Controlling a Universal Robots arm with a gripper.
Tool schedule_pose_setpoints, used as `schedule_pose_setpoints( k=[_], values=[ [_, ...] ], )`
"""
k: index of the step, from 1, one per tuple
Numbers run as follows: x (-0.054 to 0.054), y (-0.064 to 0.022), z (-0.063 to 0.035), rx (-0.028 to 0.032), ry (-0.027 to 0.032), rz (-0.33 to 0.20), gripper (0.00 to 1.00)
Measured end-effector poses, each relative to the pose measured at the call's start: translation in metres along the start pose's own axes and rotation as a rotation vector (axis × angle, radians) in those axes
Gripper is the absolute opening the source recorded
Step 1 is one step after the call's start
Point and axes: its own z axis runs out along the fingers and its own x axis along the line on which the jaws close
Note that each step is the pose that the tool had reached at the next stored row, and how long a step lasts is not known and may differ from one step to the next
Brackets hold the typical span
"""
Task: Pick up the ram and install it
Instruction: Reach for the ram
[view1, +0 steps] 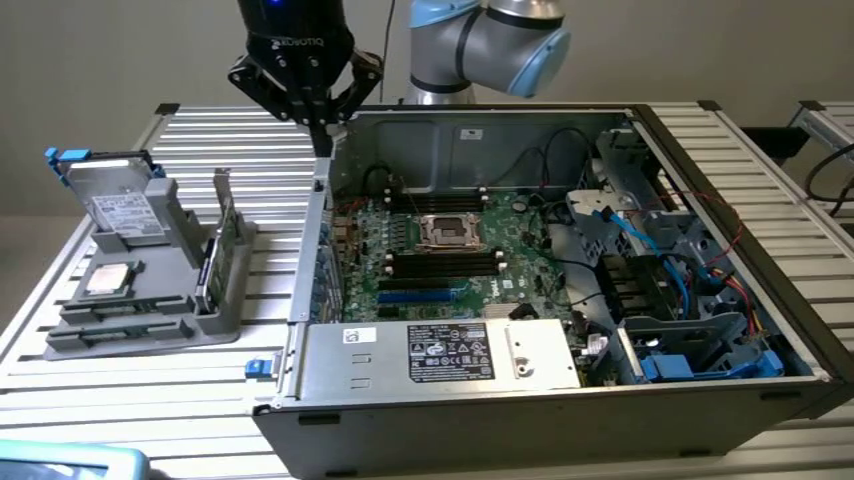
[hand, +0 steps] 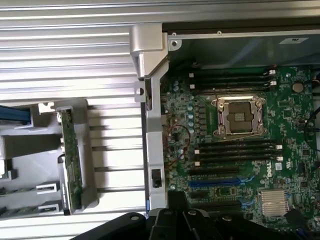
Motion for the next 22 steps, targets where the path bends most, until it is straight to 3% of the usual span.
schedule_pose_setpoints(
  k=[2, 7, 8, 9, 18, 22],
  values=[
    [0.004, -0.0013, -0.0002, 0.0013, 0.0118, 0.001, 0.11],
    [0.012, -0.0044, 0.0000, 0.0061, 0.0605, 0.003, 0.11],
    [0.013, -0.0052, 0.0001, 0.0070, 0.0686, 0.003, 0.11],
    [0.016, -0.0060, 0.0003, 0.0073, 0.0725, 0.003, 0.11],
    [0.049, -0.0153, 0.0027, 0.0099, 0.0794, 0.004, 0.11],
    [0.059, -0.0220, 0.0039, 0.0103, 0.0849, 0.004, 0.11]
  ],
)
